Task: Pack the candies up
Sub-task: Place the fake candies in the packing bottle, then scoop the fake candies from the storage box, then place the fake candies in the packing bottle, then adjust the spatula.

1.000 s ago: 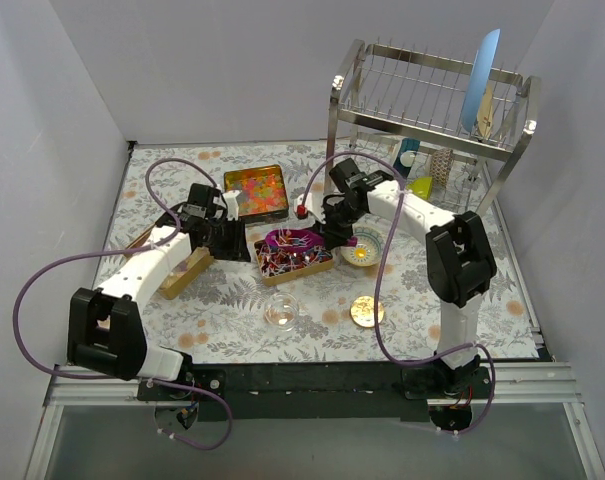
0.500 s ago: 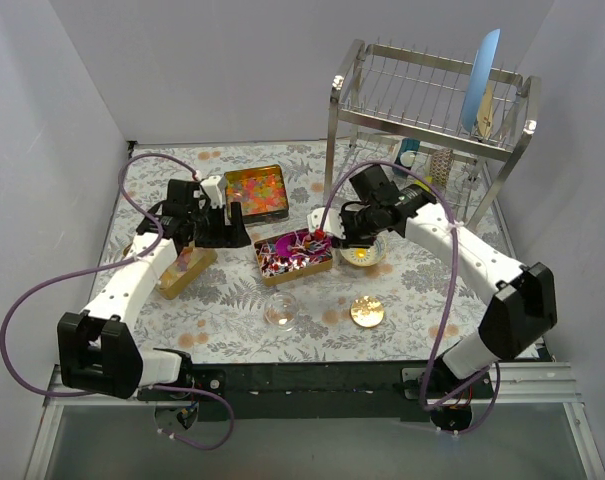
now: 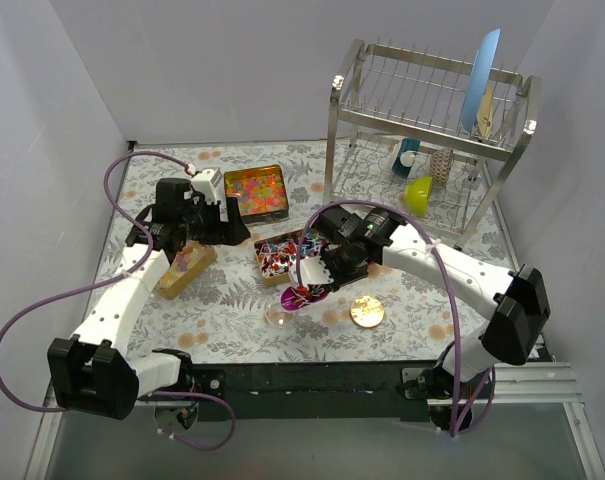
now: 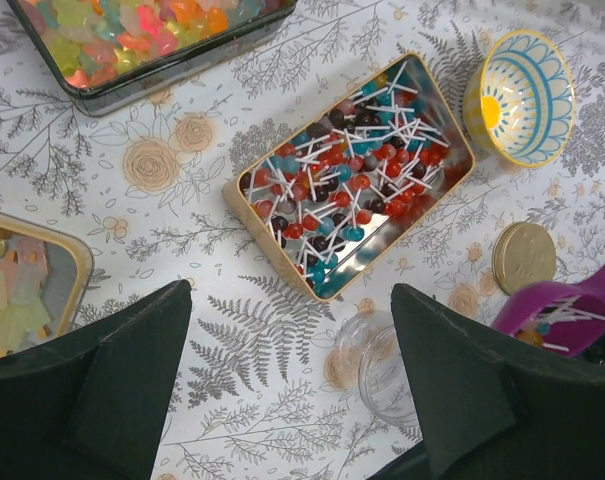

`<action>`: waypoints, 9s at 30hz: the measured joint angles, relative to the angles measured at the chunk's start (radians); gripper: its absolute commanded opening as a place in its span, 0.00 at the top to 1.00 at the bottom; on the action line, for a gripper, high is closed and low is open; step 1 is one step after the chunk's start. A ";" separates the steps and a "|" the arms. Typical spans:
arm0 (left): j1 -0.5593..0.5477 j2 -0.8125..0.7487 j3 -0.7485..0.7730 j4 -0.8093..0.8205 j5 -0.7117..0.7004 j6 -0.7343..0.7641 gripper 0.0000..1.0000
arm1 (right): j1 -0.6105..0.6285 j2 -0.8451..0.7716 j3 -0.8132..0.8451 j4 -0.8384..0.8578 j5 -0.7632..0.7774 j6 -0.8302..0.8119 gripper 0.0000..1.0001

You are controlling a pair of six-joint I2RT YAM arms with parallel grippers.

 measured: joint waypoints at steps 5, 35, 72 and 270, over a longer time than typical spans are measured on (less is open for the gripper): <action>0.006 -0.057 -0.021 0.021 0.004 -0.006 0.19 | 0.028 0.064 0.032 -0.037 0.109 0.040 0.99; 0.038 -0.117 -0.078 0.077 0.076 -0.071 0.19 | 0.202 0.223 0.245 -0.213 0.432 0.114 0.99; 0.038 0.122 -0.280 0.238 0.041 -0.330 1.00 | -0.031 0.611 0.540 -0.061 0.752 0.024 0.99; 0.137 0.270 -0.093 0.082 0.985 -0.048 1.00 | -0.185 0.122 0.298 0.111 -0.431 0.262 0.64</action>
